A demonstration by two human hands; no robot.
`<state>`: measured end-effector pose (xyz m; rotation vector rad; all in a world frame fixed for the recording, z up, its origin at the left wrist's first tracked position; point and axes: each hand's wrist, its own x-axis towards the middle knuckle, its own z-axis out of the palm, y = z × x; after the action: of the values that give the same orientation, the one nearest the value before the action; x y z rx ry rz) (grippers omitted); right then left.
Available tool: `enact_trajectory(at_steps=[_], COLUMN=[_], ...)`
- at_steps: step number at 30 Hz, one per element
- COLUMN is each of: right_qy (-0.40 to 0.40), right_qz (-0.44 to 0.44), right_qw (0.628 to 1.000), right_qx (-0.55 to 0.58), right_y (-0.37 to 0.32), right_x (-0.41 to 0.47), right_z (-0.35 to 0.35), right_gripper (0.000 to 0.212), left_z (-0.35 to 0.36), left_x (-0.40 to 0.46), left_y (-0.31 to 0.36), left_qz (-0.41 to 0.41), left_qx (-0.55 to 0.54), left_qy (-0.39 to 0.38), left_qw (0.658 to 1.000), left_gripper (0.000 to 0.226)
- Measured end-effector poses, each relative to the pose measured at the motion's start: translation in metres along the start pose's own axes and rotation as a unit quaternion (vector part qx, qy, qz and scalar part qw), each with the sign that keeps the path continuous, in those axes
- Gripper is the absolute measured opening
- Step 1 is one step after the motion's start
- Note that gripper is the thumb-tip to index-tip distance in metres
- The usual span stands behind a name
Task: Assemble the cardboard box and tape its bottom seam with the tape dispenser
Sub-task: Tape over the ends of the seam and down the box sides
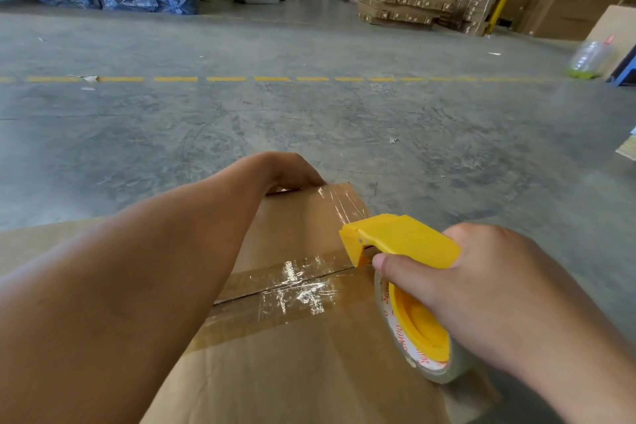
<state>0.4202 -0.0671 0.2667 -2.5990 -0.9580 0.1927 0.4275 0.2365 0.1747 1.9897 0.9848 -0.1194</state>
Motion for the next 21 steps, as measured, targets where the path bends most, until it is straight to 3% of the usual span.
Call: enact_trajectory(at_steps=[3,5,8,11,13,16,21], right_qy=[-0.003,-0.005,-0.004,0.007,0.010,0.015,0.011], right_qz=[0.000,0.002,0.003,0.002,0.002,0.006,0.004], right_qw=[1.000,1.000,1.000,1.000,1.000,1.000,1.000], right_qx=[-0.004,-0.013,-0.020,-0.011,-0.009,-0.003,0.010], right_y=[0.000,0.000,0.000,0.000,0.002,0.004,0.000], right_x=[0.000,0.000,-0.003,-0.002,0.000,0.002,-0.002], right_z=[0.001,0.001,0.002,0.002,0.003,0.006,0.004], right_gripper=[0.071,0.071,0.070,0.067,0.067,0.069,0.072], left_z=[-0.001,-0.001,-0.002,-0.006,0.000,0.032,0.041], left_x=[-0.002,0.002,0.001,-0.019,-0.031,-0.043,-0.045], left_y=[0.004,-0.003,-0.009,0.003,0.012,0.012,0.001], left_qz=[-0.032,-0.036,0.003,0.118,0.165,0.149,0.120], left_qx=[0.022,0.111,0.245,0.149,0.122,0.201,0.254], left_qy=[-0.035,-0.062,-0.007,0.114,0.132,0.076,0.141], left_qw=[0.999,0.991,0.970,0.975,0.970,0.965,0.949], left_gripper=[0.018,0.026,0.032,0.026,0.028,0.051,0.058])
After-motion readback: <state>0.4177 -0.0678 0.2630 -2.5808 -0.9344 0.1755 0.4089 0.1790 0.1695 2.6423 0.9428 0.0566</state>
